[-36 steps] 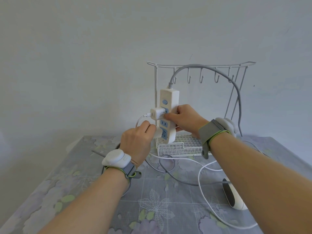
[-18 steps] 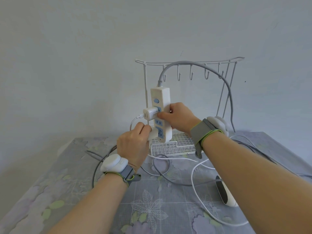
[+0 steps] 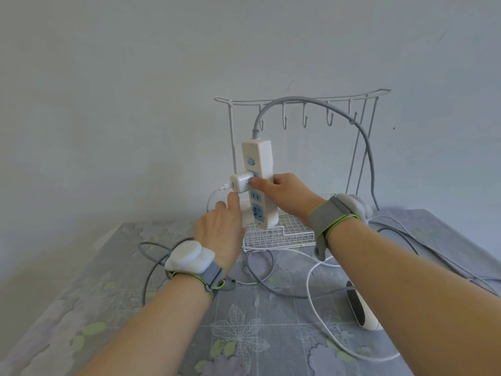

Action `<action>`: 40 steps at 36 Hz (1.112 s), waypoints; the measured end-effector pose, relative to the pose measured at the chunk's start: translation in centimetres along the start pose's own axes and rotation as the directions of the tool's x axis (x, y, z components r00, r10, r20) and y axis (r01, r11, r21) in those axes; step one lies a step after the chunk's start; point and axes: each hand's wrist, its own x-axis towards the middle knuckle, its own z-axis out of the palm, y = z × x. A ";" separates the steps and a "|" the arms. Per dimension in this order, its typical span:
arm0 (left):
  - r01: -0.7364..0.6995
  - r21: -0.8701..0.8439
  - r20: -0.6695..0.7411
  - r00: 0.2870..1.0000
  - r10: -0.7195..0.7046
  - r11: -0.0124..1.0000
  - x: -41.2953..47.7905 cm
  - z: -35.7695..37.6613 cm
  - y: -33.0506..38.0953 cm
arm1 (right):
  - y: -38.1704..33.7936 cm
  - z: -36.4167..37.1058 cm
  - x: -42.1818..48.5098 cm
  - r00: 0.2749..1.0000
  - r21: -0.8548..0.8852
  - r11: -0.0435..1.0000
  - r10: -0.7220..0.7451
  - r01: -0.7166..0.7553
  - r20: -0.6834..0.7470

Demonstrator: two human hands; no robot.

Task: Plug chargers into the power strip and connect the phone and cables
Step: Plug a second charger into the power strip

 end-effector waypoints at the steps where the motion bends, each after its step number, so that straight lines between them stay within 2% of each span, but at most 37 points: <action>1: 0.032 -0.092 0.055 0.998 -0.027 0.995 0.1 -0.3 0.2 | -0.1 0.0 -0.1 1.000 0.003 1.000 0.004 -0.004 0.005; 3: 0.095 -0.270 0.167 0.985 -0.051 0.958 0.6 -0.6 0.1 | -0.1 -0.2 -0.1 1.000 0.013 1.000 0.017 -0.017 0.015; 5: 0.109 -0.345 0.216 0.976 -0.034 0.932 0.7 -0.8 -0.2 | 0.0 -0.2 -0.2 0.999 0.043 0.998 0.038 -0.039 0.031; 8: 0.095 -0.410 0.131 0.990 -0.045 0.907 0.7 -1.1 -0.7 | 0.2 -0.2 -0.4 0.997 0.103 0.993 0.054 -0.060 0.055; 13: 0.096 -0.345 0.097 0.993 -0.066 0.934 0.3 -1.3 -1.0 | 0.0 -0.1 -0.9 0.998 0.122 0.991 0.055 -0.060 0.044; 22: 0.140 -0.470 0.062 0.990 -0.126 0.871 0.0 -1.3 0.0 | 0.1 0.5 -0.6 0.999 0.130 0.991 0.043 -0.045 0.016; 28: 0.110 -0.495 0.068 0.994 -0.088 0.862 0.7 -1.3 0.4 | 0.6 0.4 -0.3 0.999 0.137 0.990 0.032 -0.027 -0.029; 36: 0.108 -0.556 0.088 0.994 -0.071 0.824 1.1 -1.3 -0.3 | 0.8 -0.3 -0.1 1.000 0.071 0.997 -0.013 0.011 0.025; 40: 0.139 -0.585 0.110 0.990 -0.091 0.799 0.4 -1.4 -0.3 | 1.1 -0.2 0.2 0.998 -0.003 0.998 -0.057 0.057 -0.033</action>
